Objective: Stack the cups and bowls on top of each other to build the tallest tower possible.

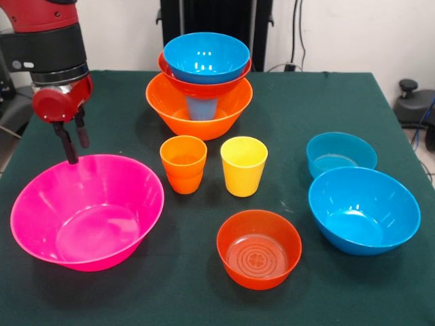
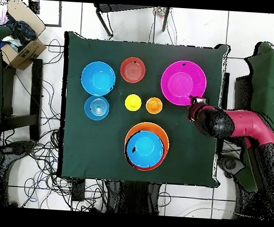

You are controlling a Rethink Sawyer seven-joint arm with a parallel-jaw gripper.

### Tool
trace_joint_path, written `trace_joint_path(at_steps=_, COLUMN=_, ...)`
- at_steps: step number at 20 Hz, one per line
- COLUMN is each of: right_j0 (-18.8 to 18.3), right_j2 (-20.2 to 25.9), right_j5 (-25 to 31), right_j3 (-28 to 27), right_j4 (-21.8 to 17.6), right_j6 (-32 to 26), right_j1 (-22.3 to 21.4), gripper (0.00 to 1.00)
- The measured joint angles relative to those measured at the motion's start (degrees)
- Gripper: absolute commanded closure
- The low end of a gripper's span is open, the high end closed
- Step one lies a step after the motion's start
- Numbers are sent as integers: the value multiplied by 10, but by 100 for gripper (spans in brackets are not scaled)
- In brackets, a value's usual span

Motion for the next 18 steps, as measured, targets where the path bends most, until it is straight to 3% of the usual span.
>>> trace_joint_path(at_steps=18, right_j0=-3, right_j2=0, right_j5=-32, right_j3=0, right_j4=-33, right_j6=0, right_j1=46, gripper=0)
